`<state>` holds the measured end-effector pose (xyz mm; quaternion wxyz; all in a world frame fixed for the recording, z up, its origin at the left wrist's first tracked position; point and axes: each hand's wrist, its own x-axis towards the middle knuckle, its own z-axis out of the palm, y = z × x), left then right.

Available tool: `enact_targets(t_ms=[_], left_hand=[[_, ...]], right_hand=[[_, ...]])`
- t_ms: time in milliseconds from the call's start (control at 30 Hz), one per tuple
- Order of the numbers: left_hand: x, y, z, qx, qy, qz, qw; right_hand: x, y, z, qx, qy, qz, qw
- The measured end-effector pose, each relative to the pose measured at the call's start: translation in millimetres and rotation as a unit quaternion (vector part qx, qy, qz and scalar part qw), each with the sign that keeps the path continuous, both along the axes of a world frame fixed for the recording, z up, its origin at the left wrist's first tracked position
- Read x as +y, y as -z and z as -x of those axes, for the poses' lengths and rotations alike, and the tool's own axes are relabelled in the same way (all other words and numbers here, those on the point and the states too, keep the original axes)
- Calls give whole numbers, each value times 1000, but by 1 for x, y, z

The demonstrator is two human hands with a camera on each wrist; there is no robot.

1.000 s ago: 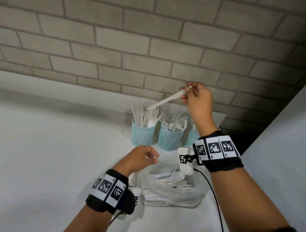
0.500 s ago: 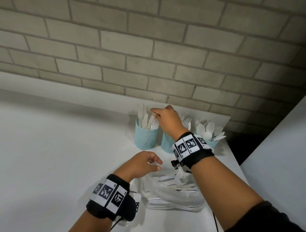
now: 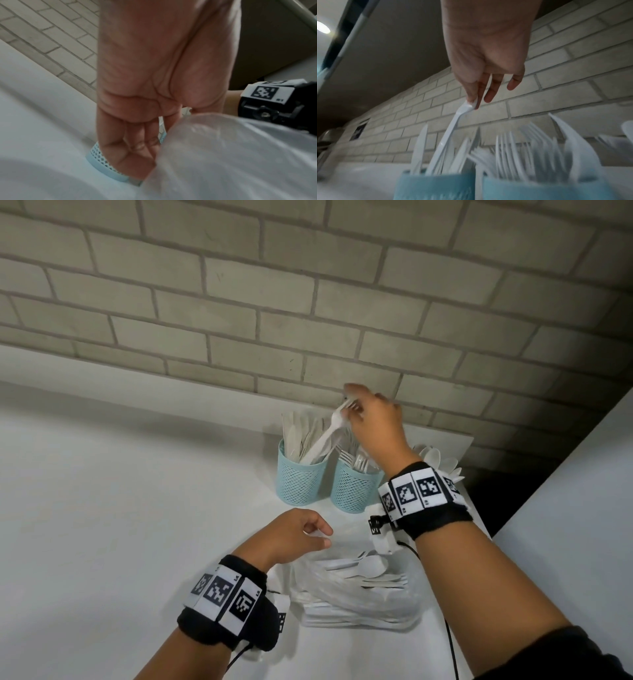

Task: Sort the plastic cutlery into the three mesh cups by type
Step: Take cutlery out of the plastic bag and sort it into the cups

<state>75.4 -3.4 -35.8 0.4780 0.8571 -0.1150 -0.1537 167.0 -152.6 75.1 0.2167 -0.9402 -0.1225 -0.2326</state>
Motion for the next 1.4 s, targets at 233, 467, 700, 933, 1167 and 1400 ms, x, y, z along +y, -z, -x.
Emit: enact_targets(t_ms=[233, 467, 700, 933, 1167, 1400], left_hand=[[-4, -2, 3, -7, 17, -12, 1000], [-10, -4, 4, 2, 24, -14, 1000], [-20, -6, 7, 3, 33, -19, 999], [-18, -7, 9, 7, 27, -20, 999], [-13, -7, 7, -12, 15, -12, 1000], [-10, -6, 8, -7, 9, -11, 1000]], right_hand=[[-27, -25, 9, -86, 40, -186, 978], [-91, -43, 38, -204, 171, -196, 944], [-125, -17, 55, -177, 261, -122, 941], [-123, 21, 49, -69, 264, -88, 958], [-104, 34, 41, 109, 281, -31, 953], [-21, 15, 16, 3, 94, 39, 995]])
